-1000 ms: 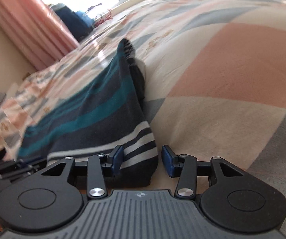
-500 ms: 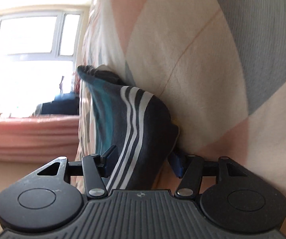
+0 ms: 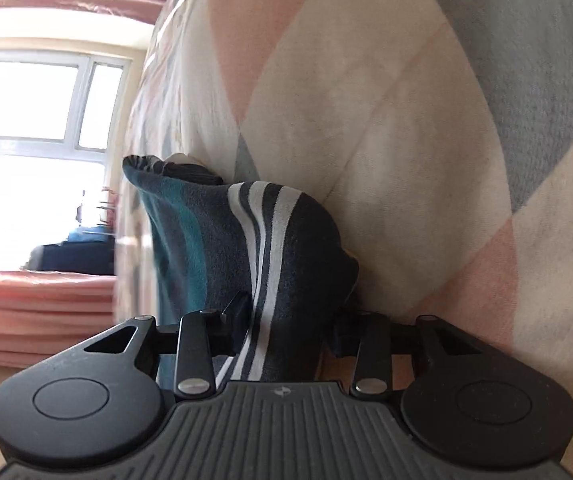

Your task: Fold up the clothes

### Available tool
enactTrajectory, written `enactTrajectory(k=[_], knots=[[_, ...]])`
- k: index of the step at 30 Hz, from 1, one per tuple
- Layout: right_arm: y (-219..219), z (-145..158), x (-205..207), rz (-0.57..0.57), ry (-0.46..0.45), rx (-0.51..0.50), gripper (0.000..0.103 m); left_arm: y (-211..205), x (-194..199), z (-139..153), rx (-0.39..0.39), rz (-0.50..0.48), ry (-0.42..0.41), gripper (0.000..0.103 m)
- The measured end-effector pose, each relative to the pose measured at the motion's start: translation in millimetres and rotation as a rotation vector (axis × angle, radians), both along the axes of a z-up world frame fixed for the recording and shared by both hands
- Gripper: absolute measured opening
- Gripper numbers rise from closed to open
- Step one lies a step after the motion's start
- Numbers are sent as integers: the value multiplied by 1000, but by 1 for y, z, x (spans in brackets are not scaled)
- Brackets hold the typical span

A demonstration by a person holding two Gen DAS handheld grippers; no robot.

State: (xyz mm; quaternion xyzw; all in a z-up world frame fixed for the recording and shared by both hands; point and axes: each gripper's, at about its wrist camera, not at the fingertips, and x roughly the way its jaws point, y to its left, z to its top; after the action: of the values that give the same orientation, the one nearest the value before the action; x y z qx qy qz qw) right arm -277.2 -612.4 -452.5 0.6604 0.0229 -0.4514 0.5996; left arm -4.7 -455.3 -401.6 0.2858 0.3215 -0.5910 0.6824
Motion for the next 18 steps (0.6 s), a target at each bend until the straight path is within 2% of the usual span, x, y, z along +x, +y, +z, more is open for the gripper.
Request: enactTrajectory(k=[1,3,5,6,7,11,13,15,18], knots=[[1,15,9,54,110,-58,26,-1,3,-3,-2,-1,15,22],[10,55,44,210,386,-246,22,-3,8,-6,-8,-3,40,22],[31,97,89,382,649,-502,20,-4,14,-9,-16,-6,70,22],[46,114,112,461,757,-634,20,-3,18,-10,-23,-5,89,22],[58,128,134,532,827,-751,20,2,24,-7,-36,3,120,22],[87,164,206,776,919,-1107,20,38,70,19,-118,85,262,22],[107,167,233,899,945,-1243,20,65,102,27,-123,153,308,21],[133,159,261,1037,961,-1367,20,92,134,35,-127,222,354,20],[178,126,300,1301,992,-1512,20,123,177,40,-139,307,457,20]])
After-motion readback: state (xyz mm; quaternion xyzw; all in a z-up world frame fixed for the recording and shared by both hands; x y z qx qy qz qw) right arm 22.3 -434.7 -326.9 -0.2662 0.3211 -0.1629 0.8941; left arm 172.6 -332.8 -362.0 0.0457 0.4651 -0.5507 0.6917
